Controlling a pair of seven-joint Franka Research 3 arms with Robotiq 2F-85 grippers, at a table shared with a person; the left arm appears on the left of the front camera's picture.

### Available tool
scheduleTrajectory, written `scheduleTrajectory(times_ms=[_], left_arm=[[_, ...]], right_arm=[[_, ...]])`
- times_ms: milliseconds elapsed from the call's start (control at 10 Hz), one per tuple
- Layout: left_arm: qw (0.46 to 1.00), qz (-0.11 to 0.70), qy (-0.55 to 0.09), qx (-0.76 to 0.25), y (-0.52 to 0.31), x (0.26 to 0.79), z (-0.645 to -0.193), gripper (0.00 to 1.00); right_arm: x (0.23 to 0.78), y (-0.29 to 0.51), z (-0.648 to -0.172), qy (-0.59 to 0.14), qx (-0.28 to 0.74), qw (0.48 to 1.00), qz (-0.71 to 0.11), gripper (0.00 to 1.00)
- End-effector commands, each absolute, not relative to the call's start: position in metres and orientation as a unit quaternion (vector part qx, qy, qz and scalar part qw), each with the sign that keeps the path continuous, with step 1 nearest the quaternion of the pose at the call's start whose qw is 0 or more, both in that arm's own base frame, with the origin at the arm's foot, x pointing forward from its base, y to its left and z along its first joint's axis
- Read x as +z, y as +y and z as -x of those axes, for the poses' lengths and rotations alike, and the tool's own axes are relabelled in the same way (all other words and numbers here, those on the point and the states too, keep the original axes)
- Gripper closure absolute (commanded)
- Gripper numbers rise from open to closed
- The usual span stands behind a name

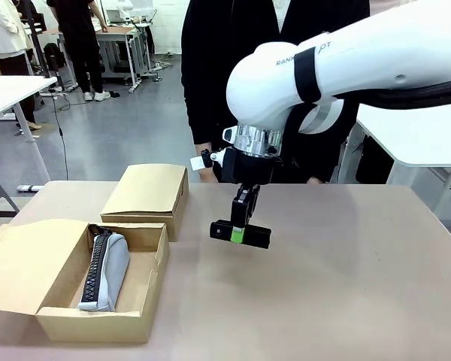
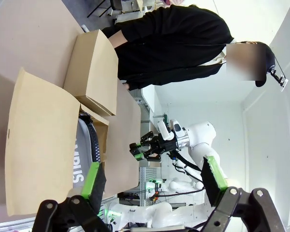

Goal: Place items inside the box.
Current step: Pick up a Pencil pouch or Stapler and place it inside the Mailer Box closest to the robot.

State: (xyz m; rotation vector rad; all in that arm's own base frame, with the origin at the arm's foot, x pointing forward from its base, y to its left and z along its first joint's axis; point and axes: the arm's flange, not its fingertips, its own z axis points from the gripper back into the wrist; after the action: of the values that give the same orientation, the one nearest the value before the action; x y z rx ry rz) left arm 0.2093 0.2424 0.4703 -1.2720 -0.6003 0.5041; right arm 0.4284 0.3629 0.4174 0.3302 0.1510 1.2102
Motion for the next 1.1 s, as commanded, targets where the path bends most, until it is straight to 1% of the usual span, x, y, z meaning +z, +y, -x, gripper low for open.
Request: scheduleTrajectory(times_ms=[0, 100, 200, 400, 500, 700, 800, 900, 1000], left_arm=[[0.728, 0.584, -0.282, 0.221, 0.243, 0.472, -0.21, 0.0], [0.728, 0.584, -0.282, 0.221, 0.243, 0.472, -0.21, 0.0], [0.728, 0.584, -0.282, 0.221, 0.243, 0.472, -0.21, 0.0], [0.728, 0.584, -0.282, 0.221, 0.243, 0.472, -0.21, 0.0], [0.728, 0.584, -0.282, 0.221, 0.243, 0.472, -0.21, 0.0], [0.728, 0.584, -0.282, 0.221, 0.243, 0.472, -0.21, 0.0], [0.728, 0.584, -0.282, 0.221, 0.243, 0.472, -0.21, 0.0], [0.728, 0.584, -0.282, 0.221, 0.243, 0.472, -0.21, 0.0], [0.728, 0.584, -0.282, 0.221, 0.243, 0.472, -0.21, 0.0]], right_arm=[[0.422, 0.364, -0.431, 0.051, 0.572, 0.799, -0.177, 0.58], [0.427, 0.372, -0.431, 0.048, 0.545, 0.814, -0.195, 0.58], [0.431, 0.387, -0.428, 0.065, 0.489, 0.846, -0.201, 0.58], [0.437, 0.426, -0.411, 0.075, 0.38, 0.894, -0.224, 0.58], [0.439, 0.443, -0.402, 0.072, 0.349, 0.907, -0.226, 0.58], [0.446, 0.482, -0.38, 0.036, 0.242, 0.943, -0.227, 0.58], [0.445, 0.504, -0.371, 0.036, 0.214, 0.959, -0.18, 0.58], [0.442, 0.527, -0.363, 0.018, 0.186, 0.972, -0.145, 0.58], [0.438, 0.549, -0.357, 0.01, 0.177, 0.975, -0.132, 0.58]])
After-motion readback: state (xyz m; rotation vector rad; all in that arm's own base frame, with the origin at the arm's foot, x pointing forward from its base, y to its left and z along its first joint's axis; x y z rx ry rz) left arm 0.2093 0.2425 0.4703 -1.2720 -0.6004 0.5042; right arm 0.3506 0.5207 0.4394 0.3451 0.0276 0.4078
